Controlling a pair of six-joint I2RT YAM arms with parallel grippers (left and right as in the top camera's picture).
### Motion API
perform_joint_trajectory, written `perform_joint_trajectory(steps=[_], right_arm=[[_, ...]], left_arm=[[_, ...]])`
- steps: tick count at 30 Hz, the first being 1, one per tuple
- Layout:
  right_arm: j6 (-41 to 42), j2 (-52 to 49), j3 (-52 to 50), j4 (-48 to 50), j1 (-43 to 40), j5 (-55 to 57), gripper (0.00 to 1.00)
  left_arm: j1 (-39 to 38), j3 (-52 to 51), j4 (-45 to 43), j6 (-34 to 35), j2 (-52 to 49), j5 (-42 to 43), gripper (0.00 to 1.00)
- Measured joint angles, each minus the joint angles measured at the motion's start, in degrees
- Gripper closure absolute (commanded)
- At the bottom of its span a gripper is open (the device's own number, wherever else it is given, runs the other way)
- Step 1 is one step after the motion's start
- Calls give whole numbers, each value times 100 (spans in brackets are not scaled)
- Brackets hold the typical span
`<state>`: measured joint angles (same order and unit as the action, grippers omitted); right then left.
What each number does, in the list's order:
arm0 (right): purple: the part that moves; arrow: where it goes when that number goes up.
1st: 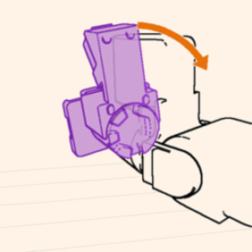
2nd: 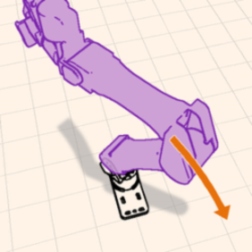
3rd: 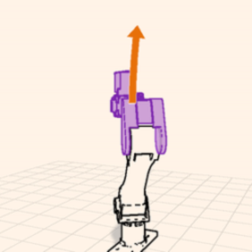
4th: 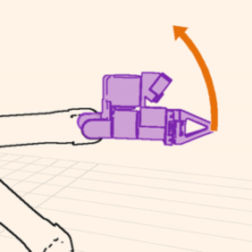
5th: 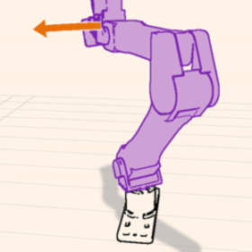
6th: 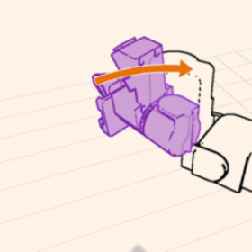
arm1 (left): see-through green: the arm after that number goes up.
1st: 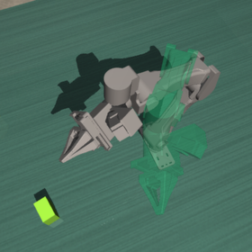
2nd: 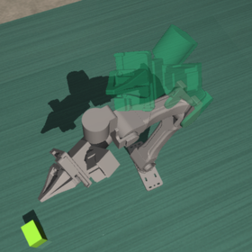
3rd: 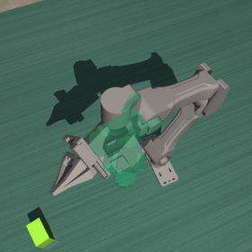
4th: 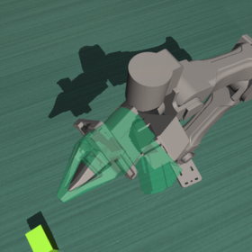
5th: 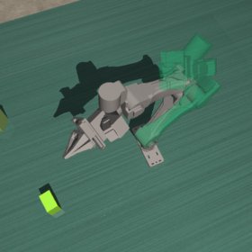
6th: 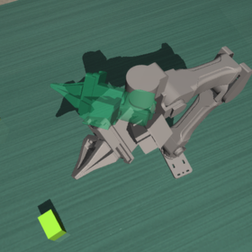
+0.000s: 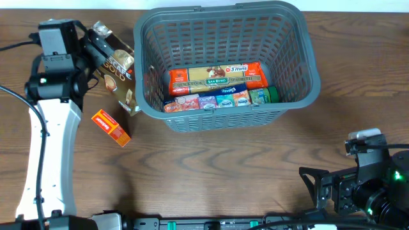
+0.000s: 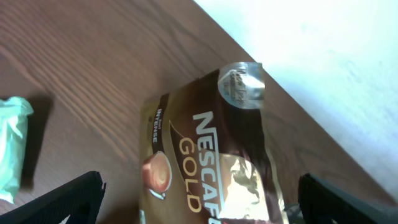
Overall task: Pack container
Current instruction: 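Reach the left gripper to the Nescafé Gold pouch and grasp it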
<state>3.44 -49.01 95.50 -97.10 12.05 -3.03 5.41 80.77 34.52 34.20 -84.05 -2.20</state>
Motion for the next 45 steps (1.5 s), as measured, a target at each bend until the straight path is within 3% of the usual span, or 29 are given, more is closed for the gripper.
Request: perform_joint_trajectory(steps=[14, 23, 32, 43, 45], right_arm=[[0, 0, 0, 0, 0, 0, 1], [0, 0, 0, 0, 0, 0, 1], [0, 0, 0, 0, 0, 0, 1], [0, 0, 0, 0, 0, 0, 1], [0, 0, 0, 0, 0, 0, 1]], left_arm=[[74, 1749, 568, 310, -1412, 310, 1], [35, 1836, 487, 334, -2424, 573, 1], [-225, 1838, 444, 332, -2791, 785, 1], [-284, 1875, 1346, 334, -3202, 774, 0], [-284, 1893, 1569, 352, -3202, 721, 7]])
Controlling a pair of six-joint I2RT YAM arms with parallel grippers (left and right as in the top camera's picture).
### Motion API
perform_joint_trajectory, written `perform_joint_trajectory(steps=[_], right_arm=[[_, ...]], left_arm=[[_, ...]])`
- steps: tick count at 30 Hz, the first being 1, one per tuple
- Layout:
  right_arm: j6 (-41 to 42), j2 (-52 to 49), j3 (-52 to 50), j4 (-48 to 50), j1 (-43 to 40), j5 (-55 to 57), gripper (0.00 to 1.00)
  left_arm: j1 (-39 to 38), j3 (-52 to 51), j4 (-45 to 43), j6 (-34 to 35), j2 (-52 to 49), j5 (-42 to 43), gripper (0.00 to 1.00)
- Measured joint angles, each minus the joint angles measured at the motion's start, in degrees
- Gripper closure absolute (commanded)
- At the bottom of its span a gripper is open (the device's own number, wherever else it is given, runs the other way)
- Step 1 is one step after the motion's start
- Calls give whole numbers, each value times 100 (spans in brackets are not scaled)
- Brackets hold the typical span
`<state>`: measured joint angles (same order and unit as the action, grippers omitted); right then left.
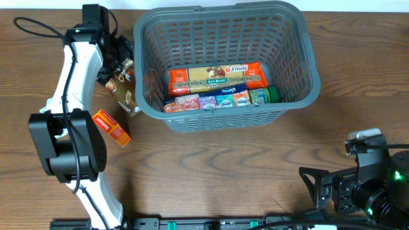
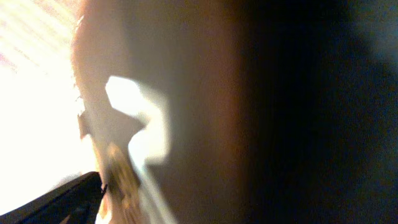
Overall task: Pack container
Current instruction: 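Reach the left gripper to the Nescafé Gold pouch and grasp it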
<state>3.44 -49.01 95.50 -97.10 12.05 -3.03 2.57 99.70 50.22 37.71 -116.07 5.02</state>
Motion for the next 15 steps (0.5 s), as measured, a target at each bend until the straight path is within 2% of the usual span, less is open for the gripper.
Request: perform_joint_trajectory(steps=[1, 2, 3, 10, 11, 12, 15], right_arm=[[0, 0, 0, 0, 0, 0, 1], [0, 0, 0, -2, 0, 0, 1], [0, 0, 0, 0, 0, 0, 1], [0, 0, 0, 0, 0, 0, 1], [0, 0, 0, 0, 0, 0, 1], [0, 0, 0, 0, 0, 0, 1], [0, 0, 0, -2, 0, 0, 1]], left_arm=[[0, 15, 118, 20, 0, -52, 13], [0, 33, 267, -4, 0, -120, 27], [0, 37, 308, 28, 0, -140, 36], [81, 74, 461, 9, 2, -278, 81], [103, 74, 474, 11, 2, -284, 92], [131, 74, 490, 22, 2, -284, 94], [203, 74, 496, -7, 2, -273, 94]])
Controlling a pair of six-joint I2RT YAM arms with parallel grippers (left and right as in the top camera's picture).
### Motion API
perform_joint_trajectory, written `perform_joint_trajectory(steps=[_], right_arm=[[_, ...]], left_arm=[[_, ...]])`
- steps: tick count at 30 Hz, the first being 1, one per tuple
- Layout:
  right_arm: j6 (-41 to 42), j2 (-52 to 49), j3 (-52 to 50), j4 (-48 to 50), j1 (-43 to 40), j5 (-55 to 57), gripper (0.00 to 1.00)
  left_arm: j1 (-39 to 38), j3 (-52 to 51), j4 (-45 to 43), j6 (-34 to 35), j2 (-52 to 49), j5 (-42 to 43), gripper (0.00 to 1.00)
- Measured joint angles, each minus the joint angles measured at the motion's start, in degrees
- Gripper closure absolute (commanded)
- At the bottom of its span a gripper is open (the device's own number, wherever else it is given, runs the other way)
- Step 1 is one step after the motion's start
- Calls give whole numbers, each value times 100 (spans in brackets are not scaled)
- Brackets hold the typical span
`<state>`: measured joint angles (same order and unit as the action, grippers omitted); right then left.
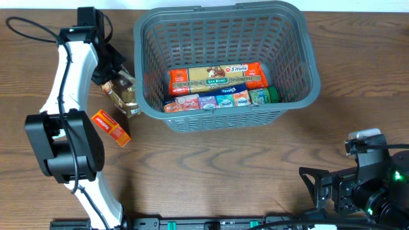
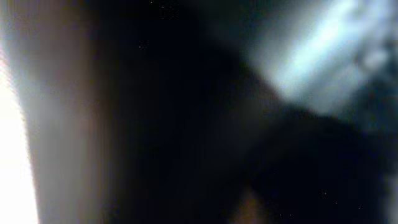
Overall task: Pack container
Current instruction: 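Reach the left gripper to the Nescafé Gold pouch and grasp it, then lift the coffee pouch over the basket and drop it inside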
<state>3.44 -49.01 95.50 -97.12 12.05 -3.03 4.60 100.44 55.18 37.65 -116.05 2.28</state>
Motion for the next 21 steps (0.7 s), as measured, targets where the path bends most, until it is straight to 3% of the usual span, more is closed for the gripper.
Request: perform_joint_trajectory(steps=[13, 21], right_arm=[[0, 0, 0, 2, 0, 0, 1], [0, 0, 0, 0, 0, 0, 1]], left_arm=[[328, 35, -313, -2, 177, -144, 94], [358, 74, -737, -369, 1502, -417, 94]])
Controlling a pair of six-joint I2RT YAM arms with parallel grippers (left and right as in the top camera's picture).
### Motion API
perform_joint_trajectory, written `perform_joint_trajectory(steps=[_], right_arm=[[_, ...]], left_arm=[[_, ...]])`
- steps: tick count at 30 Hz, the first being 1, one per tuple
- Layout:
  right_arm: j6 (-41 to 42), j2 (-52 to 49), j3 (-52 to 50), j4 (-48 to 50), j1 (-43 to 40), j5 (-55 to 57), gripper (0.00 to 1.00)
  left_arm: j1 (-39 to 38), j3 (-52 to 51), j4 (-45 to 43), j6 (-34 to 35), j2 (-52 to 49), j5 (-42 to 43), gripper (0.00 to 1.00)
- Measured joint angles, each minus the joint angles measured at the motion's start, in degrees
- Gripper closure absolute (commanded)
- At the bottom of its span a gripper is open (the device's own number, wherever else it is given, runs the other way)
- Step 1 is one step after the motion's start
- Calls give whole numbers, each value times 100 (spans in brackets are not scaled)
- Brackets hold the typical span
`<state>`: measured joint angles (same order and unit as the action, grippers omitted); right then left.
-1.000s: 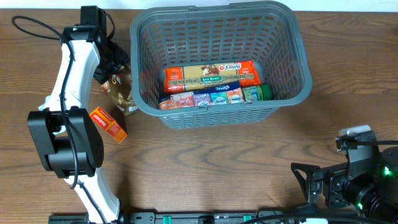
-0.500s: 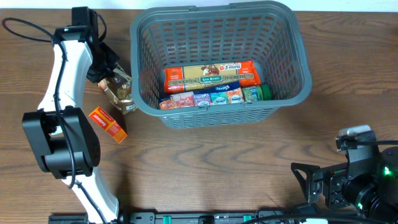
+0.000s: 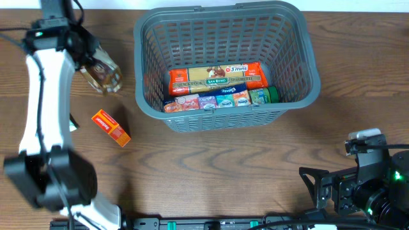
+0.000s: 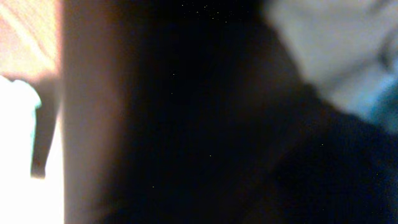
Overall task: Pack container
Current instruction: 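Lift the coffee pouch over the basket and drop it inside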
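The brown and gold coffee pouch (image 3: 104, 75) hangs blurred left of the grey basket (image 3: 144, 70), apart from its wall, with my left gripper (image 3: 88, 56) shut on its upper end. In the left wrist view the pouch (image 4: 186, 124) fills the frame as a dark mass and hides the fingers. The basket holds an orange pasta packet (image 3: 217, 76), a row of small boxes (image 3: 208, 100) and a green item (image 3: 265, 96). An orange box (image 3: 110, 126) lies on the table at the front left. My right gripper (image 3: 316, 185) rests at the front right, far from everything.
A pale green item (image 4: 18, 124) shows at the left edge of the left wrist view, and a pale scrap (image 3: 72, 126) peeks out beside my left arm. The wooden table's (image 3: 223, 166) back edge runs just behind the basket.
The pouch was crumpled beside the basket's left wall. Now it sits farther left and back, away from the wall, in my left gripper. My left arm has shifted left. The right arm is unmoved.
First my left gripper stood open over the pouch lying against the basket's left side. Then it was down on the pouch's top end. After that the pouch was bunched in its grip, and now it is held clear of the basket.
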<state>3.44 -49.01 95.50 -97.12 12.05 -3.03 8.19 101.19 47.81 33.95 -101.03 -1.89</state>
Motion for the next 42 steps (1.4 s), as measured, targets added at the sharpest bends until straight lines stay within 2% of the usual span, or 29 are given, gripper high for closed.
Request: perform_joint_trajectory(steps=[7, 16, 22, 26, 30, 33, 38, 42], right_arm=[[0, 0, 0, 2, 0, 0, 1], [0, 0, 0, 0, 0, 0, 1], [0, 0, 0, 2, 0, 0, 1], [0, 0, 0, 0, 0, 0, 1], [0, 0, 0, 0, 0, 0, 1], [0, 0, 0, 0, 0, 0, 1], [0, 0, 0, 2, 0, 0, 1], [0, 0, 0, 2, 0, 0, 1]], left_arm=[[-463, 66, -667, -1086, 1217, -24, 94], [-2243, 74, -883, -3191, 2334, 7, 94], [-3379, 107, -592, -4395, 2494, 103, 94], [-3630, 107, 20, -4909, 2376, 153, 94], [-3637, 107, 131, -4664, 2070, 129, 94], [-3637, 107, 125, -3952, 1792, 101, 94], [-3637, 107, 129, -2396, 1499, 103, 95], [-3609, 125, 275, -1528, 1499, 103, 94]])
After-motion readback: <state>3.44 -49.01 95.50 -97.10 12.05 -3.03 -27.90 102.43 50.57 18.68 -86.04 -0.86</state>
